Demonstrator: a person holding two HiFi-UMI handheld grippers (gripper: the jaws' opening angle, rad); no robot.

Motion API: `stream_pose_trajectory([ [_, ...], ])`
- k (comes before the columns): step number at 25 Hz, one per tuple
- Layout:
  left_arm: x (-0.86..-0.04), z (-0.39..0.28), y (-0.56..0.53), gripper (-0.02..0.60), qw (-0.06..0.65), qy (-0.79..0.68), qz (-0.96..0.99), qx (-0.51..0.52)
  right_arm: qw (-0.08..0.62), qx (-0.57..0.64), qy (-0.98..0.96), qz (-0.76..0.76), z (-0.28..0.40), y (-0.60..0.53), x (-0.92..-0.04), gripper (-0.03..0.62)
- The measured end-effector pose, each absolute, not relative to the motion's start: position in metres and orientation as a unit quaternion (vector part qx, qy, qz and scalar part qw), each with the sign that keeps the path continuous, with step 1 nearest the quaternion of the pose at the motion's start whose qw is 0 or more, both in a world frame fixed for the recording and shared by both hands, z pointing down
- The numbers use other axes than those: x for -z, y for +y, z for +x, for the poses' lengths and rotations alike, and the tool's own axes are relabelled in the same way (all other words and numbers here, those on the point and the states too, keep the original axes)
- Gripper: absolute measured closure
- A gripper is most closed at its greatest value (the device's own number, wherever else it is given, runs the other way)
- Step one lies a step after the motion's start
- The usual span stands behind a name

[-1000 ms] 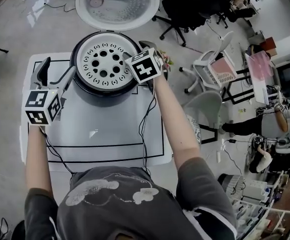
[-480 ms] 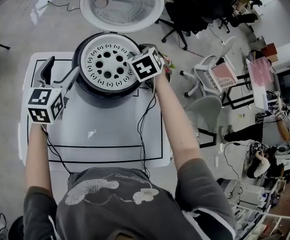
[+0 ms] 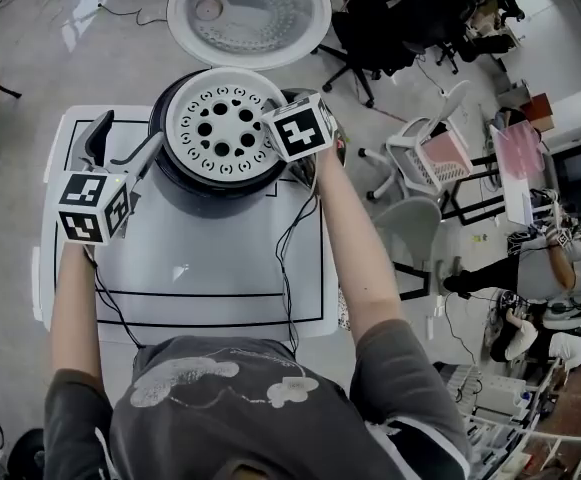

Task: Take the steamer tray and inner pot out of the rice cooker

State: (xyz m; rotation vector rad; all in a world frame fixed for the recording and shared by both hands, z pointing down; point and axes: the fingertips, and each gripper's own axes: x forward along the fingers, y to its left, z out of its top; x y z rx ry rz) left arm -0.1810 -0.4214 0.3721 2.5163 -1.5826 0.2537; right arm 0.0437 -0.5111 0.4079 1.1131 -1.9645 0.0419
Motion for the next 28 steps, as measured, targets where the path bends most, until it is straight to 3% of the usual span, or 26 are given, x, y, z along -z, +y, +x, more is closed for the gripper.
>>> stream_pose_trajectory([
  [10,-0.374,-0.174,-0.418,0.195,0.079,-0.525,0.844,-0.075,0.311,-0.017,-0.83,0.463,0.032,-0.502,-0.352,0.534],
  [28,-0.356,-0.179,-0.378,0.195,0.066,-0.547,0.831,-0.07,0.221,0.041,-0.849,0.479,0.032,-0.463,-0.285,0.545],
])
